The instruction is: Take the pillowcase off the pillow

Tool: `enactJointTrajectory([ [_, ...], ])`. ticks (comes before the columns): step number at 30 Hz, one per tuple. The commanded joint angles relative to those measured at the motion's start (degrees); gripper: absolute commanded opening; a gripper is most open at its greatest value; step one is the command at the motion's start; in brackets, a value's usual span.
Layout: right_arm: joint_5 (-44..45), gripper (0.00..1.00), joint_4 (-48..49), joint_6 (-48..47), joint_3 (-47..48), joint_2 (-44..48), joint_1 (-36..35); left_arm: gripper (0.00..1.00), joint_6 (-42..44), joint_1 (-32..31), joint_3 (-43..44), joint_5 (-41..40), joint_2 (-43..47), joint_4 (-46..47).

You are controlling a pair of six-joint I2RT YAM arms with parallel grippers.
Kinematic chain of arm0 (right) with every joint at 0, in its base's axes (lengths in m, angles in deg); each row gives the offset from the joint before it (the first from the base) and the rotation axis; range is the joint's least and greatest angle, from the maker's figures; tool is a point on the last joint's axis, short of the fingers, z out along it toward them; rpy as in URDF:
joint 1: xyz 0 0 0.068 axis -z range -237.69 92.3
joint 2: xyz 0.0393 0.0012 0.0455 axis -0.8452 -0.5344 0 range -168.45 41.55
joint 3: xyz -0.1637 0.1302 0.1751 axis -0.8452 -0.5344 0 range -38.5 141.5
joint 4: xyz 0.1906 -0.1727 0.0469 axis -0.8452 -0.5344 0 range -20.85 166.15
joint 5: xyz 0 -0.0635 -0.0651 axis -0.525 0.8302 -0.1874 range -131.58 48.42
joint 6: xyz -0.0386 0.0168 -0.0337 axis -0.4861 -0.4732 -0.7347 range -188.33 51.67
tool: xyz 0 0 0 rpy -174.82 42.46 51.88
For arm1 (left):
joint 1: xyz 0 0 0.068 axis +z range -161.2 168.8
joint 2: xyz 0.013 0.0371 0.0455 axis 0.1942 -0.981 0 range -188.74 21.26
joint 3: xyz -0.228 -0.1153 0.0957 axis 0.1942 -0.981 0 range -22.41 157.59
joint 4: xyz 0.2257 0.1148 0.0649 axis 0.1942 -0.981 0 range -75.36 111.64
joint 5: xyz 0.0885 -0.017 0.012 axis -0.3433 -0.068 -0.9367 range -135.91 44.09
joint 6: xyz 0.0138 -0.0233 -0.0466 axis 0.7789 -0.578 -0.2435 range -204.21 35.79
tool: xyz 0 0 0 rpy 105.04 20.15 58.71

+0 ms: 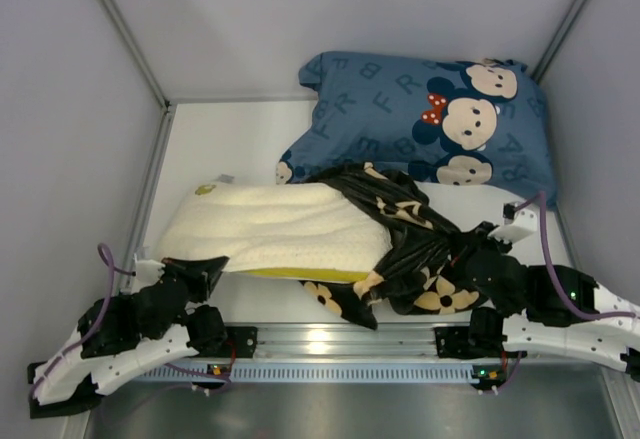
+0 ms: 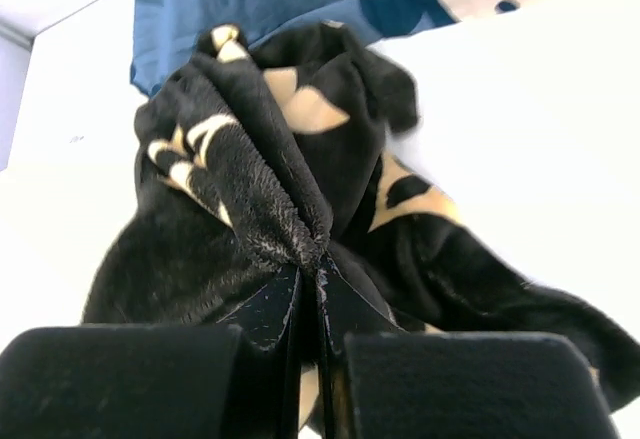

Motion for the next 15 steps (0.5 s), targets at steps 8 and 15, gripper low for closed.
enactJointTrajectory([
  [8,10.4,0.00,-7.4,-2.9,4.9,2.3,1.5,0.00,-0.7,0.7,3.9,-9.9,1.1,-9.0],
  [15,12.8,0.00,-10.7,-3.0,8.5,4.3,1.6,0.00,-1.2,0.7,4.6,-10.2,1.0,-10.0],
])
